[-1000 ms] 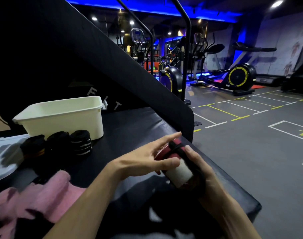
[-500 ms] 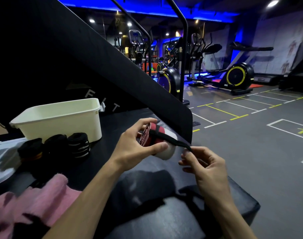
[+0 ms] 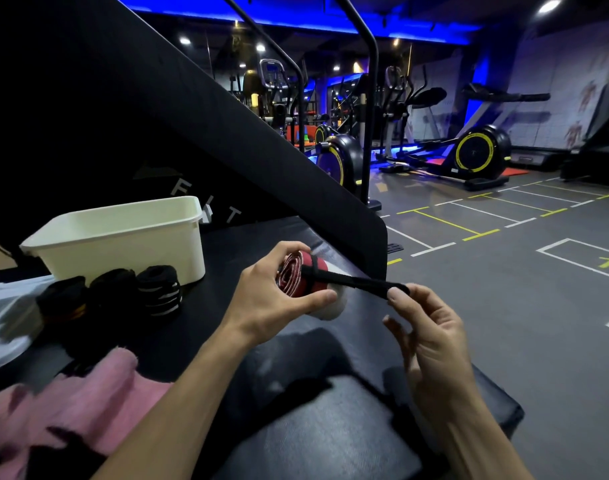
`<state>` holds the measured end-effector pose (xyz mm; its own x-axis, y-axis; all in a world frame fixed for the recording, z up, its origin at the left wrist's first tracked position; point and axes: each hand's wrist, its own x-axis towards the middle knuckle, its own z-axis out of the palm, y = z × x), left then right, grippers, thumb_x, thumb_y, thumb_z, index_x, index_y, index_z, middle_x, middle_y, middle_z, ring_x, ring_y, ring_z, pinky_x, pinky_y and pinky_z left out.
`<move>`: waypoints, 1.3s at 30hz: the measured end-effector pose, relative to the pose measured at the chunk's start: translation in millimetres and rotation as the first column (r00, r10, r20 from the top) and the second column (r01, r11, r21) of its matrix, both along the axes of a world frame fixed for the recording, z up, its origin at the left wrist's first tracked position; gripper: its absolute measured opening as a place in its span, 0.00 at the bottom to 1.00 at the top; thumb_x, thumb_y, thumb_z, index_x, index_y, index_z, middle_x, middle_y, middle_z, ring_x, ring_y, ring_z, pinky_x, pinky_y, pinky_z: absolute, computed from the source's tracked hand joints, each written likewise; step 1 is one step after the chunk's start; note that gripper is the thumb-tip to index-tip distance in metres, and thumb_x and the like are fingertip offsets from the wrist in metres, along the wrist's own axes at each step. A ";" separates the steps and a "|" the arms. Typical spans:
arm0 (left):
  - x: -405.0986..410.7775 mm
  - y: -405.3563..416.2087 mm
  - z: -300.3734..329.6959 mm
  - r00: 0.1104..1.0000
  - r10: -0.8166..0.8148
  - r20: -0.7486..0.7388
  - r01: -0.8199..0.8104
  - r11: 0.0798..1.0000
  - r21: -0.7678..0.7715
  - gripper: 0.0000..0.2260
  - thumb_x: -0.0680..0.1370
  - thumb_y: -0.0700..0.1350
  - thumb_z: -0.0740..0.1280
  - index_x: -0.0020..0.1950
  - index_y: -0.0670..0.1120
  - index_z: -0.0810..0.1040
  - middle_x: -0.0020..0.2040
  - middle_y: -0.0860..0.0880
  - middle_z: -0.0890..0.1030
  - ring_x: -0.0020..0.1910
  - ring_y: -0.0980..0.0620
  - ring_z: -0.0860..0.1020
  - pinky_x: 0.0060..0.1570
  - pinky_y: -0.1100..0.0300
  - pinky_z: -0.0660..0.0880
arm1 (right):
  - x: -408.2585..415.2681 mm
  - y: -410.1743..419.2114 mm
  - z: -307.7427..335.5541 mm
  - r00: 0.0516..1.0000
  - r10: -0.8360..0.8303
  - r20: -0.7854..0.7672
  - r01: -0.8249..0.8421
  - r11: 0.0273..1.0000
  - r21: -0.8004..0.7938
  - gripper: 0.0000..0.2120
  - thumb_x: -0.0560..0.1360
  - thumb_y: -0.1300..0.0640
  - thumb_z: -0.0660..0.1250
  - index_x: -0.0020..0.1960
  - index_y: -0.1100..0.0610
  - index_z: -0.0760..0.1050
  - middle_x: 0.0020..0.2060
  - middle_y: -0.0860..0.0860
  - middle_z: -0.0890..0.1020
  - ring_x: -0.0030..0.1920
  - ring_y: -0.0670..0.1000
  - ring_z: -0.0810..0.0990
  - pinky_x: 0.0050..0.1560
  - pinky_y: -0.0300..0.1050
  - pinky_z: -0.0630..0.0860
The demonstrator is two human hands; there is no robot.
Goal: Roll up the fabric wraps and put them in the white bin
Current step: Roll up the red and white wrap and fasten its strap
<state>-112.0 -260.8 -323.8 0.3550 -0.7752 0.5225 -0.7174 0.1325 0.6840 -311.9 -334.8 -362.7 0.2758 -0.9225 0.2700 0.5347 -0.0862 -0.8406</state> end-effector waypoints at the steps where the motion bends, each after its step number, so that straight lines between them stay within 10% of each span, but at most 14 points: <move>1: -0.3 -0.7 -1.7 1.000 0.007 0.020 -0.007 1.000 0.012 0.26 0.64 0.58 0.83 0.58 0.63 0.77 0.48 0.65 0.81 0.50 0.65 0.79 0.48 0.73 0.74 | 0.2 0.0 0.2 1.000 0.003 0.017 -0.002 1.000 -0.019 0.23 0.54 0.38 0.84 0.41 0.49 0.84 0.39 0.45 0.82 0.41 0.42 0.79 0.42 0.35 0.77; 9: -5.6 -6.6 -10.2 0.990 0.120 0.076 -0.124 0.991 0.048 0.25 0.65 0.65 0.79 0.55 0.60 0.73 0.46 0.59 0.82 0.47 0.62 0.80 0.48 0.63 0.78 | 5.8 1.2 5.1 1.000 0.009 -0.007 -0.009 1.000 0.020 0.08 0.68 0.46 0.74 0.38 0.50 0.82 0.34 0.49 0.79 0.35 0.45 0.75 0.36 0.35 0.75; 13: -12.8 -6.1 -6.0 0.952 0.177 -0.249 -0.162 0.983 0.082 0.23 0.68 0.65 0.78 0.54 0.55 0.74 0.48 0.53 0.82 0.45 0.53 0.83 0.39 0.52 0.84 | 25.4 18.6 0.2 0.987 0.108 -0.116 -0.099 0.992 0.078 0.15 0.78 0.51 0.67 0.33 0.53 0.79 0.32 0.51 0.79 0.34 0.46 0.75 0.41 0.42 0.73; 21: -29.9 -12.3 0.0 0.474 -0.021 -0.880 0.233 0.967 0.102 0.28 0.76 0.64 0.69 0.60 0.40 0.84 0.52 0.40 0.86 0.46 0.48 0.84 0.37 0.57 0.80 | 34.9 23.9 5.9 0.985 0.171 0.010 -0.168 0.955 0.244 0.16 0.83 0.52 0.63 0.37 0.53 0.79 0.38 0.52 0.83 0.35 0.49 0.77 0.40 0.43 0.71; 25: -36.0 -13.4 2.7 0.376 -0.118 -0.919 0.366 0.930 0.031 0.27 0.79 0.64 0.62 0.60 0.43 0.84 0.50 0.44 0.84 0.44 0.51 0.81 0.35 0.60 0.78 | 32.4 23.1 10.0 0.979 0.200 0.047 -0.204 0.925 0.319 0.17 0.82 0.53 0.62 0.37 0.53 0.80 0.36 0.50 0.82 0.30 0.47 0.76 0.37 0.42 0.70; 39: -37.7 -12.2 -3.4 0.438 -0.357 -0.825 0.511 0.854 -0.099 0.25 0.80 0.61 0.61 0.61 0.41 0.82 0.49 0.39 0.81 0.39 0.48 0.79 0.30 0.60 0.74 | 27.5 -0.3 0.7 0.978 0.064 -0.198 -0.024 0.979 0.201 0.18 0.83 0.56 0.63 0.35 0.50 0.80 0.33 0.46 0.79 0.36 0.45 0.74 0.37 0.44 0.67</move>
